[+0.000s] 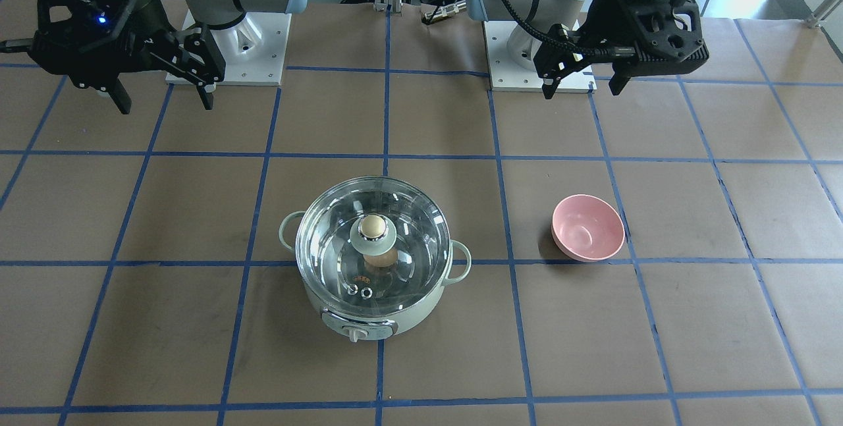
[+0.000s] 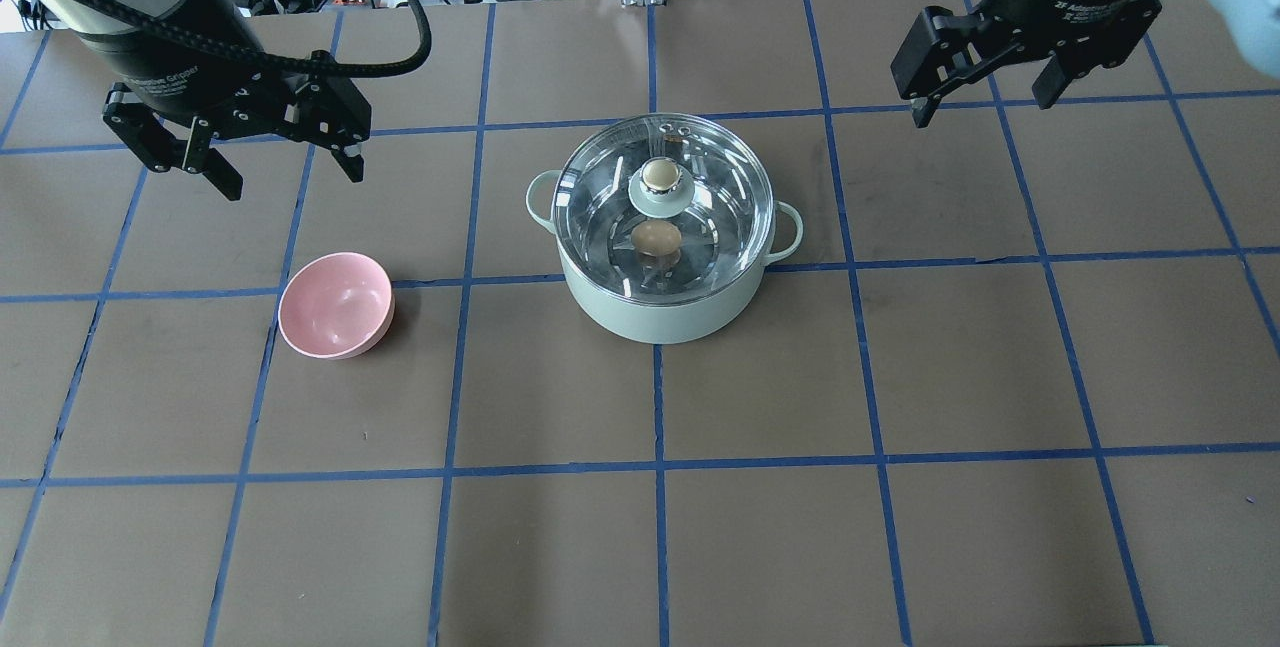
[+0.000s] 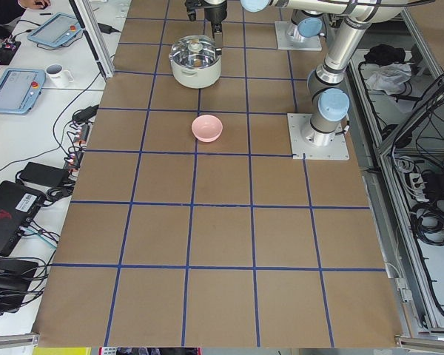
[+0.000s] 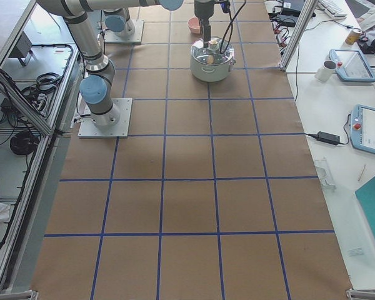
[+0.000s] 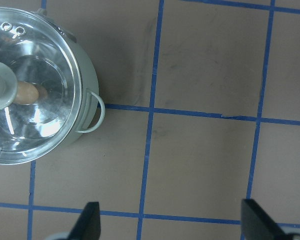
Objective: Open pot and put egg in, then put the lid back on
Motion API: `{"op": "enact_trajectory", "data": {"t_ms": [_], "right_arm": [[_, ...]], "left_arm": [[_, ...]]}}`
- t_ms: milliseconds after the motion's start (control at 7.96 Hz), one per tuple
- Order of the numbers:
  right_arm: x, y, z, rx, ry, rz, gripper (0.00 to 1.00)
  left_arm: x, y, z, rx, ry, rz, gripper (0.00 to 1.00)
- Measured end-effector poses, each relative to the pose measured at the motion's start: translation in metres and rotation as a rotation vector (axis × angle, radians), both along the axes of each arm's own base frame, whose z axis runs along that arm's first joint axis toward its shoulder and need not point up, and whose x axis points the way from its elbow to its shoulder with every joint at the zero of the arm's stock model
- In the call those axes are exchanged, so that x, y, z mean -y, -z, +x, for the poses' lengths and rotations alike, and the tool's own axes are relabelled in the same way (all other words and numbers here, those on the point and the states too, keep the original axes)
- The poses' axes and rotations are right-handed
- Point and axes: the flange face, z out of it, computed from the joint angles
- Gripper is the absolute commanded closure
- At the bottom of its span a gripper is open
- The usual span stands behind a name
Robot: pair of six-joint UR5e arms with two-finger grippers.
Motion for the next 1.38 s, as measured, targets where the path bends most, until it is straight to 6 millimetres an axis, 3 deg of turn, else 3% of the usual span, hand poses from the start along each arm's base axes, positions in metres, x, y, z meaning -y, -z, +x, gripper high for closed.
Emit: {"op": "enact_trajectory", "data": {"t_ms": [377,1382], "right_arm": [[0.0012,-0.0006,-0.0085,0.008,0.019,0.002,0.0],[0.0007,0.0012,0.0012,0.06,0.004,-0.001,0.0]], "left_arm": [[-0.0002,-0.0001,0.0004,0.005,0.001,0.0,0.0],[0.0027,-0.0004,0.0002,0.002,0.001,-0.015,0.0]]}}
